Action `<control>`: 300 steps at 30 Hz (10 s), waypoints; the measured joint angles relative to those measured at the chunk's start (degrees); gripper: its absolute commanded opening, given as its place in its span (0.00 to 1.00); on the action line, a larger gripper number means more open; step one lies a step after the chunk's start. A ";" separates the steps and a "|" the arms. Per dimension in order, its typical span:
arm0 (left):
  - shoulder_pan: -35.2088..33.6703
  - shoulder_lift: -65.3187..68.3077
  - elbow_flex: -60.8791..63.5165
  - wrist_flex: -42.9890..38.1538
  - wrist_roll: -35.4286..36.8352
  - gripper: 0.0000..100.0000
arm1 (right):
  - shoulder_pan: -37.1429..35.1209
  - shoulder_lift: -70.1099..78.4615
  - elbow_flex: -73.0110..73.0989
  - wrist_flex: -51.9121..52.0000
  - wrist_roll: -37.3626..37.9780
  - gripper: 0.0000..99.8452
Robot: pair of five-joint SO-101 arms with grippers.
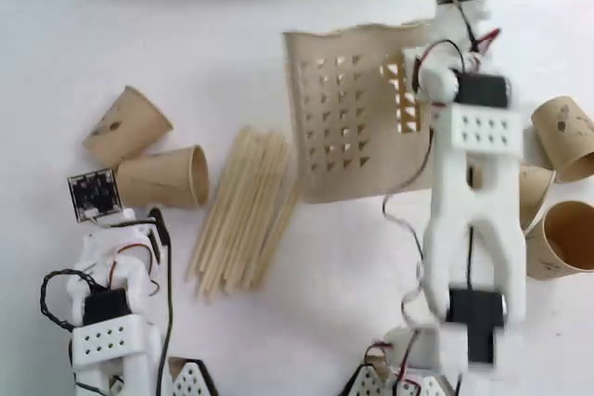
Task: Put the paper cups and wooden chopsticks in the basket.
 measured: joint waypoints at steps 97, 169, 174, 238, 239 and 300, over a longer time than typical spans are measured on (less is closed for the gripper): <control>34.81 34.37 -101.10 47.91 -4.31 0.22 | -4.04 -88.79 90.37 -37.10 -15.03 0.02; 42.81 89.67 -124.75 59.25 -12.31 0.02 | -3.78 -89.41 81.76 -3.87 -8.35 0.20; 44.40 94.07 -126.86 59.52 -5.36 0.02 | -3.69 -89.49 76.92 7.91 2.46 0.07; 51.25 98.46 -151.47 67.25 -1.41 0.19 | 9.58 -90.02 76.66 16.97 14.95 0.19; 51.25 97.14 -151.91 67.25 -1.85 0.19 | 9.58 -90.02 76.66 16.97 14.95 0.19; 23.47 17.05 -37.10 25.05 -12.40 0.18 | 46.24 11.34 -9.49 34.11 34.37 0.19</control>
